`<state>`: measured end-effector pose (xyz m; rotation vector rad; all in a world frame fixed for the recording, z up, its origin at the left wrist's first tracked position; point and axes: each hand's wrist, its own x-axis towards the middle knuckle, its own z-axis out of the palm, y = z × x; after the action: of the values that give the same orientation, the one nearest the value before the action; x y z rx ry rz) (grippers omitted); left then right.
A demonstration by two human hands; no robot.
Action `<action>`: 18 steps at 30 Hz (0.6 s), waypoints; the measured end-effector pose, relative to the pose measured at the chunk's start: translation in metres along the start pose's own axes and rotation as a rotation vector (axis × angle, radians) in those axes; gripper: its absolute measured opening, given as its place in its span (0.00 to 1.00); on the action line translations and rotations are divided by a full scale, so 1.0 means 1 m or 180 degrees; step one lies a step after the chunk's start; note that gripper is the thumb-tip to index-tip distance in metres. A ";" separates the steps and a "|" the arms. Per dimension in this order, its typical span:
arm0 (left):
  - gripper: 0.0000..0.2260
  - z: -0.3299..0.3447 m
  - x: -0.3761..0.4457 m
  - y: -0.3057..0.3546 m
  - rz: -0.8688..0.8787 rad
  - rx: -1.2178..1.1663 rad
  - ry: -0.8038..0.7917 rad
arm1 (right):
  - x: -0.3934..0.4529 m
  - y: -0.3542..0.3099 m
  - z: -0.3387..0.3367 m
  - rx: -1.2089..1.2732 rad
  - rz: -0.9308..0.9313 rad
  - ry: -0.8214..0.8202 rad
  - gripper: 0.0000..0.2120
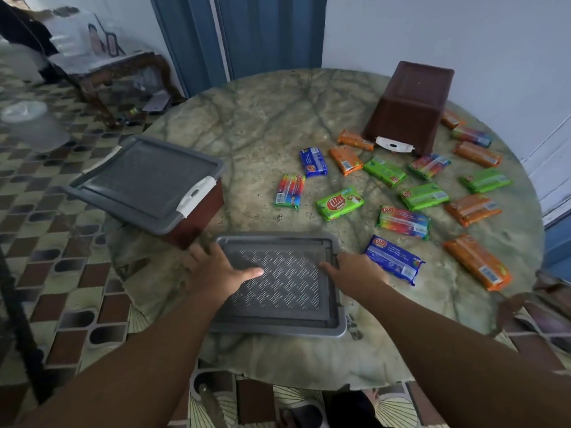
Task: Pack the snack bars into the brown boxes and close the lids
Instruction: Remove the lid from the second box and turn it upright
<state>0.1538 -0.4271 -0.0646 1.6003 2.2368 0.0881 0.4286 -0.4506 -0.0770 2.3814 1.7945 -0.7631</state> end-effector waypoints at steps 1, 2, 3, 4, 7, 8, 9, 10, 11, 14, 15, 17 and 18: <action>0.62 0.000 0.001 0.002 0.0017 0.0192 0.0062 | 0.003 0.001 0.001 -0.0067 -0.0009 -0.0059 0.28; 0.62 0.001 0.002 0.005 0.0037 0.0292 0.0108 | 0.006 0.002 0.001 -0.0119 -0.0007 -0.0098 0.28; 0.63 0.001 0.003 0.007 0.0030 0.0320 0.0110 | 0.008 0.002 0.001 -0.0142 0.0010 -0.0121 0.28; 0.64 0.003 0.007 0.008 0.0010 0.0321 0.0037 | 0.010 0.002 0.001 -0.0147 0.0022 -0.0134 0.28; 0.61 0.002 0.019 0.010 0.0111 0.0165 -0.0219 | 0.015 0.002 0.002 -0.0151 0.0042 -0.0180 0.29; 0.58 0.000 0.023 0.012 0.0234 0.0047 -0.0276 | 0.016 0.002 0.003 -0.0118 0.0049 -0.0201 0.29; 0.53 -0.002 0.025 0.015 0.0333 -0.0074 -0.0336 | 0.017 0.002 0.002 -0.0089 0.0047 -0.0231 0.29; 0.48 -0.003 0.027 0.018 0.0393 -0.0172 -0.0396 | 0.016 0.001 0.000 -0.0087 0.0025 -0.0247 0.28; 0.42 -0.005 0.026 0.023 0.0422 -0.0317 -0.0447 | 0.015 0.001 -0.004 -0.0106 -0.0019 -0.0220 0.28; 0.30 -0.002 0.025 0.048 0.0345 -0.1140 -0.0536 | 0.010 0.001 -0.018 -0.0241 -0.0379 0.0208 0.21; 0.28 -0.001 0.025 0.060 0.0330 -0.1357 -0.0475 | 0.009 0.002 -0.024 -0.0240 -0.0499 0.0370 0.20; 0.26 -0.001 0.025 0.083 0.0337 -0.1548 -0.0350 | 0.017 0.008 -0.038 -0.0187 -0.0643 0.0656 0.19; 0.27 0.000 0.024 0.096 0.0316 -0.1590 -0.0318 | 0.024 0.014 -0.047 -0.0141 -0.0711 0.0782 0.19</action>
<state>0.2335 -0.3715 -0.0446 1.3992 1.8648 0.5366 0.4622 -0.4174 -0.0493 2.3611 2.1749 -0.4559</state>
